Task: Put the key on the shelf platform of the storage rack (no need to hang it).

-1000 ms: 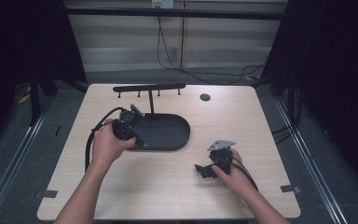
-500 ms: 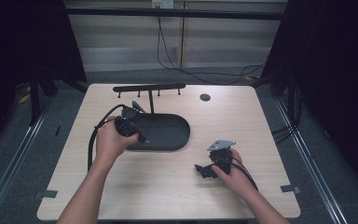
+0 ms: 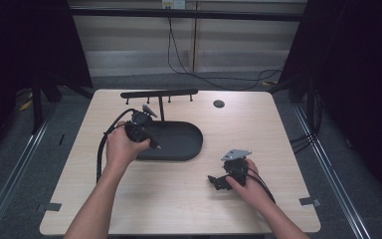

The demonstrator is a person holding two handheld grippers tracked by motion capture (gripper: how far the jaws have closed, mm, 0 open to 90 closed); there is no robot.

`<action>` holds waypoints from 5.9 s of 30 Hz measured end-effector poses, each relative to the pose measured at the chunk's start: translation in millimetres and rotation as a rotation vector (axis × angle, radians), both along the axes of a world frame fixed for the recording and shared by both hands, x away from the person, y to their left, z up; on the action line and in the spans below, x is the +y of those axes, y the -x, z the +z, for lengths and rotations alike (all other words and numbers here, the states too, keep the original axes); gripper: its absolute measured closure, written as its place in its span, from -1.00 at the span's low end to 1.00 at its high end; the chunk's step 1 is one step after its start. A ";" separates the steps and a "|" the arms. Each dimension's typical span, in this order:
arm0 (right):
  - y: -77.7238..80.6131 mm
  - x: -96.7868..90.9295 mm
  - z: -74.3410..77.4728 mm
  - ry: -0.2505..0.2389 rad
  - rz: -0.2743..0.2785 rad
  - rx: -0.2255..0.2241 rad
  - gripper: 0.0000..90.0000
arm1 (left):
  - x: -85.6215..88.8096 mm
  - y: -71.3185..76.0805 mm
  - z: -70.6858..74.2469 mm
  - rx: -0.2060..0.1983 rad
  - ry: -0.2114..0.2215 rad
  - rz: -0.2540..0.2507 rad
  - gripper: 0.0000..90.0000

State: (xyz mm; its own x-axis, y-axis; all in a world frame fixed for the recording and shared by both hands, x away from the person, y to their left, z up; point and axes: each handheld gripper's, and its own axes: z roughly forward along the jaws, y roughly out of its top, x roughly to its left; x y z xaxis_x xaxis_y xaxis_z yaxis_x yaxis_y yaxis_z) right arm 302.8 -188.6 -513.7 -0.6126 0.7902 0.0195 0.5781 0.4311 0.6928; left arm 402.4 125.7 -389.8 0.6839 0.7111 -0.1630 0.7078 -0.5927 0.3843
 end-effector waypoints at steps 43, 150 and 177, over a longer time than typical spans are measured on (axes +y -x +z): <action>0.1 0.0 0.0 0.000 0.001 0.001 -1.00 | -17.6 -21.9 -30.5 -0.034 -0.001 0.051 0.62; 0.2 0.2 0.0 -0.002 0.006 0.001 -1.00 | -5.6 -13.4 -33.2 -0.061 0.056 0.083 -0.42; 0.2 0.2 0.0 -0.002 0.006 0.001 -1.00 | 17.1 21.4 -31.5 -0.080 0.106 -0.033 -0.64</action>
State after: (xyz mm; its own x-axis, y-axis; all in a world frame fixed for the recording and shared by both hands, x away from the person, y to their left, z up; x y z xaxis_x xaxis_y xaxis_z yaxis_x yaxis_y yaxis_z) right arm 302.6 -188.4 -513.7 -0.6176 0.7862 0.0220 0.5761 0.4332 0.6931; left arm 381.0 142.8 -421.3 0.7205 0.6696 -0.1805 0.6534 -0.5681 0.5004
